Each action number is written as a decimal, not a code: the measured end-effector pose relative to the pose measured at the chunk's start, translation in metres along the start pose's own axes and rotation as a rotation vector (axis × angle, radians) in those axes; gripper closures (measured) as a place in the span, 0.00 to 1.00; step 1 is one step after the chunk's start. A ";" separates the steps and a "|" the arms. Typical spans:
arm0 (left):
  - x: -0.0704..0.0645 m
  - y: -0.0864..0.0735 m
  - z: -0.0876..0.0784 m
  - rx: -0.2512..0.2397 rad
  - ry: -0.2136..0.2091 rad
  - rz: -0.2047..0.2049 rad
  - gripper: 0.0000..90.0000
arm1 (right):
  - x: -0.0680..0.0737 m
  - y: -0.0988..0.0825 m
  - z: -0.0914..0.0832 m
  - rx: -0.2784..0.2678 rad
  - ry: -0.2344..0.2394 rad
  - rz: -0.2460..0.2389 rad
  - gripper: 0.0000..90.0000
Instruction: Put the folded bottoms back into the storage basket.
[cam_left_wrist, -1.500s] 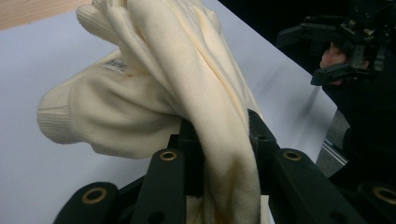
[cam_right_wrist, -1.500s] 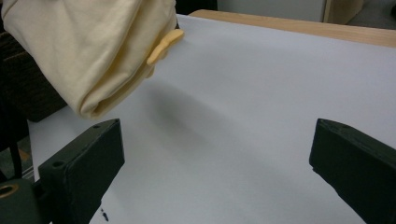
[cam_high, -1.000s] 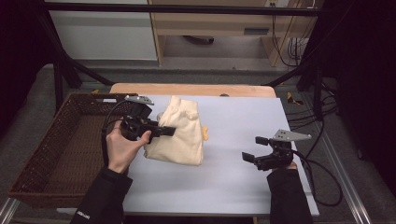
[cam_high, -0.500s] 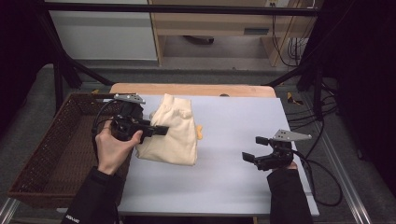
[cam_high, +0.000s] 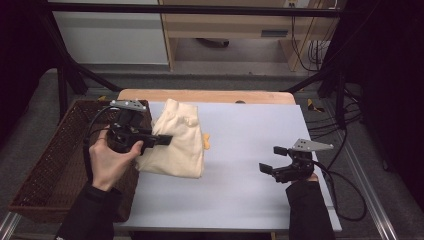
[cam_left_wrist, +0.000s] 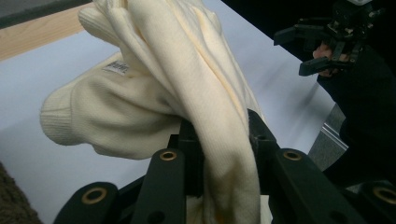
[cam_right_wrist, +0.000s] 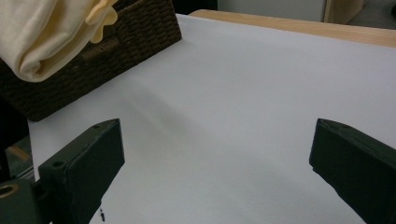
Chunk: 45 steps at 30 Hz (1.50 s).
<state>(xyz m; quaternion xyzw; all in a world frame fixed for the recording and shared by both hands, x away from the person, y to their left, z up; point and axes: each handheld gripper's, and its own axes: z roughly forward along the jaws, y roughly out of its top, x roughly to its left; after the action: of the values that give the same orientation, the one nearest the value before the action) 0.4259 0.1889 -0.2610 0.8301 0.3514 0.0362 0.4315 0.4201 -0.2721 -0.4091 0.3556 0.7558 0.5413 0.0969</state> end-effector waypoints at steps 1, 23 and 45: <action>0.002 -0.001 -0.003 -0.004 0.001 -0.003 0.81 | 0.000 0.000 0.000 -0.001 -0.001 0.001 0.04; 0.024 -0.011 -0.034 -0.023 0.007 -0.028 0.81 | 0.000 0.000 0.001 0.004 -0.002 0.004 0.04; 0.039 -0.012 -0.061 -0.033 0.042 -0.044 0.81 | 0.000 0.000 0.001 0.003 -0.004 0.003 0.04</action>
<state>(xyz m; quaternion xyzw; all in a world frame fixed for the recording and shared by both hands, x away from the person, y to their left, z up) 0.4260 0.2601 -0.2414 0.8138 0.3781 0.0501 0.4385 0.4204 -0.2717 -0.4096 0.3577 0.7560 0.5396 0.0971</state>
